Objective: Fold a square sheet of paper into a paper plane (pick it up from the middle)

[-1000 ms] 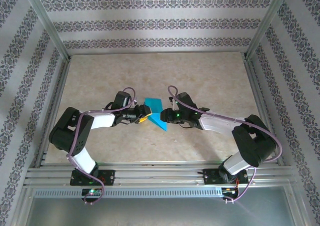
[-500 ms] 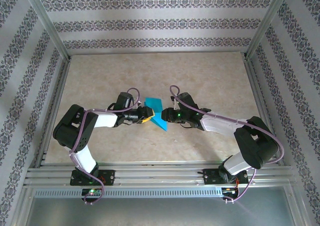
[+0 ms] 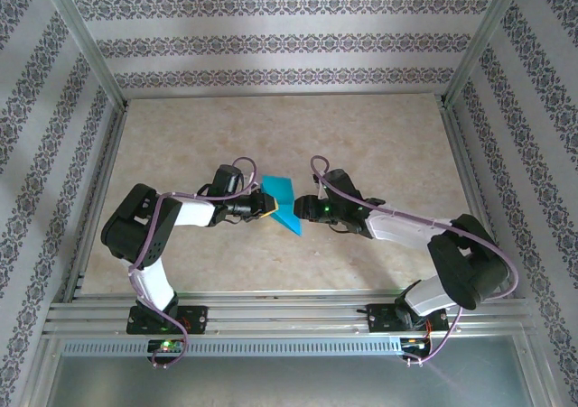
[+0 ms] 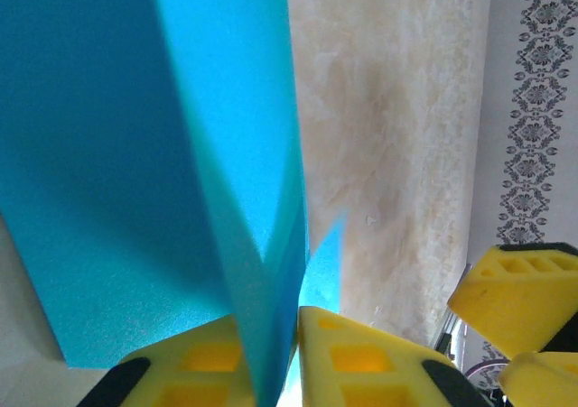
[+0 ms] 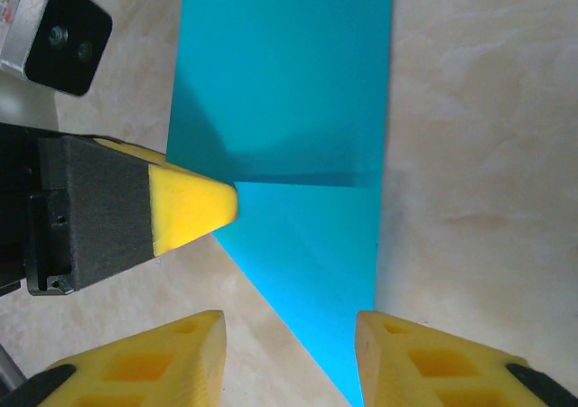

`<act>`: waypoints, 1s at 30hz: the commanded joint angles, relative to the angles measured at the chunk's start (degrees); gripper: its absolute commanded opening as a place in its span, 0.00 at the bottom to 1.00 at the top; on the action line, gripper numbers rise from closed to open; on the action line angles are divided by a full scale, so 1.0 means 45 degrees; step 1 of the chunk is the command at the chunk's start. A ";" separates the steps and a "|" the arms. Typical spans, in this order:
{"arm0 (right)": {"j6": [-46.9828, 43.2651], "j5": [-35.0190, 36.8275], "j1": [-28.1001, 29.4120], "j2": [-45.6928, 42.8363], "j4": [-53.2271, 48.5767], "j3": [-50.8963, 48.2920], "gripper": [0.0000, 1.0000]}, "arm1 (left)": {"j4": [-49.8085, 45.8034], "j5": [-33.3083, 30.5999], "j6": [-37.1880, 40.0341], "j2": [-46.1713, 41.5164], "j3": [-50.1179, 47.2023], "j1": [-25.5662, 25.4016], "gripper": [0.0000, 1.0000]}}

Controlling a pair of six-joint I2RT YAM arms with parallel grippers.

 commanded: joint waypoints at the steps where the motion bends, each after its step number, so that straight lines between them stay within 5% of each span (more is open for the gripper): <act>1: -0.1206 0.1175 0.0069 -0.0435 0.0083 -0.0162 0.50 | 0.0585 -0.0325 -0.0304 -0.0115 0.0257 -0.0112 0.12; 5: -0.3519 0.2816 0.0831 -0.0465 0.0112 -0.0034 0.58 | 0.0002 -0.1099 -0.1248 -0.0342 0.0376 -0.0134 0.09; 11: -0.5975 0.4043 0.2205 0.0330 0.0800 0.0281 0.57 | -0.1966 -0.2136 -0.1827 -0.0758 0.1002 -0.0420 0.08; 18: -0.6697 0.5294 0.2984 0.2019 0.1398 0.0816 0.46 | -0.5085 -0.2810 -0.1631 -0.0721 0.2280 -0.0688 0.08; 30: -0.5937 0.5611 0.3033 0.3442 0.2348 0.1087 0.38 | -0.6310 -0.2601 -0.1582 -0.0239 0.3239 -0.0791 0.08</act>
